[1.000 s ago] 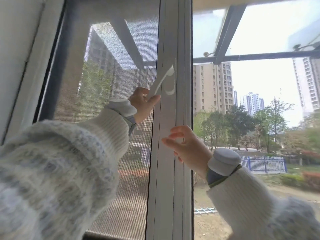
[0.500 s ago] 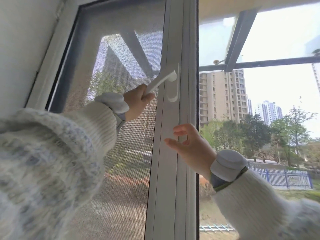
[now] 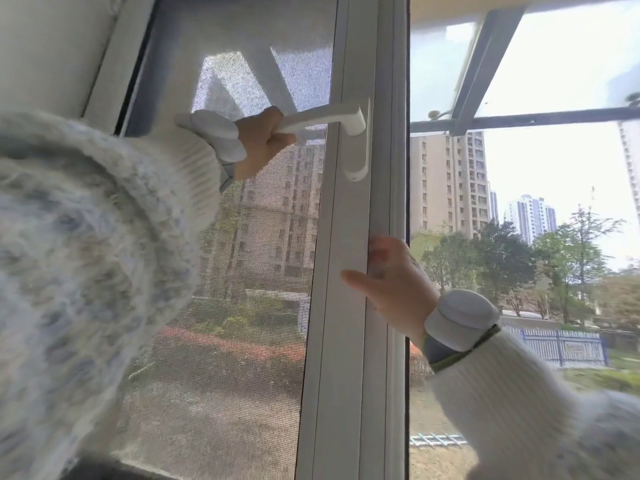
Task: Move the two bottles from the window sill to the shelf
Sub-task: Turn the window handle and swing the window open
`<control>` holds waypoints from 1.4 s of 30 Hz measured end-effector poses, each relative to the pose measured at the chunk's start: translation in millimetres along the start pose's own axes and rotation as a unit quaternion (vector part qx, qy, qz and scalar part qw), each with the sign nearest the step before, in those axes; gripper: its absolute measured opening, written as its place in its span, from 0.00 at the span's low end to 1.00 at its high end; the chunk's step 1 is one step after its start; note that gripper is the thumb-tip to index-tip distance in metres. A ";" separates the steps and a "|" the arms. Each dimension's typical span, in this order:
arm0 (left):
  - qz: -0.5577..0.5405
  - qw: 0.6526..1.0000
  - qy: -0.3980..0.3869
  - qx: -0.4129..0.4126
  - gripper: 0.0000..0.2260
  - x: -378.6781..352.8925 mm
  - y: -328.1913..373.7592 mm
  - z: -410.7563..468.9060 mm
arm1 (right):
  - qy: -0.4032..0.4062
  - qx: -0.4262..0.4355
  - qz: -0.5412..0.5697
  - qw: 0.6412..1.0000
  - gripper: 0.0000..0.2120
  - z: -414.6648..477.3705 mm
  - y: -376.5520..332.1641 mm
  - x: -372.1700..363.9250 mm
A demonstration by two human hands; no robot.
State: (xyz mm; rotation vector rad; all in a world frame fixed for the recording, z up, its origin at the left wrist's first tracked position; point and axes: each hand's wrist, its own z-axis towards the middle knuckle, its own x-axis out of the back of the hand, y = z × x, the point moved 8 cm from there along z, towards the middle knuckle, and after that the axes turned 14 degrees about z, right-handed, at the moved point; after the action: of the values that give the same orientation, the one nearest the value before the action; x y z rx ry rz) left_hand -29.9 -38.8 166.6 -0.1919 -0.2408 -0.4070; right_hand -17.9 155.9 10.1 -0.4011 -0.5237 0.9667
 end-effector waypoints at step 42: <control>-0.216 0.957 0.006 0.191 0.18 166.3 -8.2 -249.6 | -0.134 0.161 0.124 0.970 0.32 -160.2 -191.5 -93.7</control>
State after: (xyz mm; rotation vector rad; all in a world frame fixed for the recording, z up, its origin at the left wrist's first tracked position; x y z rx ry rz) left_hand 162.8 -165.0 -25.6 0.2509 -0.3456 -0.7852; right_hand 160.3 -36.7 -37.9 -0.0408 -0.5553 1.3356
